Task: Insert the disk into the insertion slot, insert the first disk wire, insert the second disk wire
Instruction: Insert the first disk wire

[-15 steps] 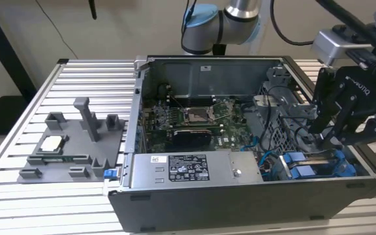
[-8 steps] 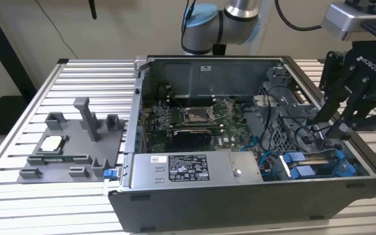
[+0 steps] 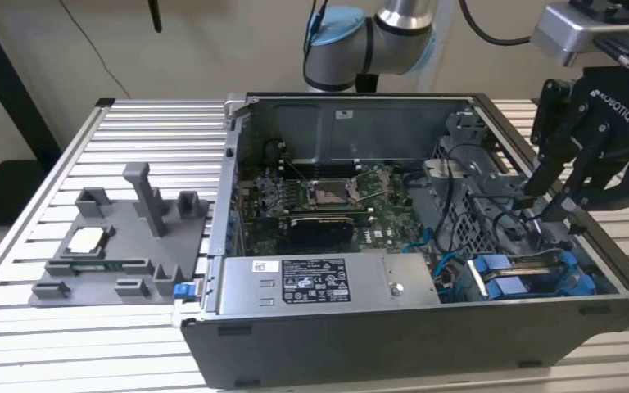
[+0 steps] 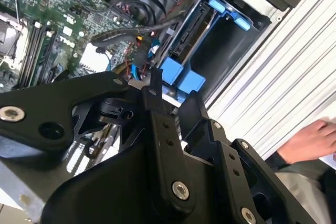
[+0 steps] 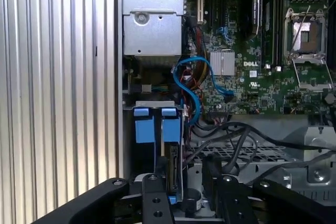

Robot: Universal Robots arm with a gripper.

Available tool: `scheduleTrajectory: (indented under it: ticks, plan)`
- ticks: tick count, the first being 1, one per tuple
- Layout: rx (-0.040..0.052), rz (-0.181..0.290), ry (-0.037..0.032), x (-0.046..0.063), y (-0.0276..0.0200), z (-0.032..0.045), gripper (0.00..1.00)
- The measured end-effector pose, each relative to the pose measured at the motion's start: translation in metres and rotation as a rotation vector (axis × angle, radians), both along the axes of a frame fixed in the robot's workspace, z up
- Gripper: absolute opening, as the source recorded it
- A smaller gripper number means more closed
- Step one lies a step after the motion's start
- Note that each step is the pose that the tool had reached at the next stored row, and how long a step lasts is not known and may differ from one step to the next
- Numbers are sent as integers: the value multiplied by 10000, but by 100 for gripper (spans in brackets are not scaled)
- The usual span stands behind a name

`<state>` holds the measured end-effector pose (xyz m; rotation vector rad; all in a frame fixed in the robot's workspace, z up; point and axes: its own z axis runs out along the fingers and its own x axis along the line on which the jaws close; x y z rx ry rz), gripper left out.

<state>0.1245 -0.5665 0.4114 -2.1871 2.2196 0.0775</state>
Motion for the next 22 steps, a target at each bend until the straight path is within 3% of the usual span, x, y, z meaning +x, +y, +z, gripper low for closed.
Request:
scheduleTrajectory:
  ticks: [8, 22]
  plan:
    - [221, 0, -140, 0, 157, -28, 40]
    - [240, 5, -572, -19, 196, -203, 40]
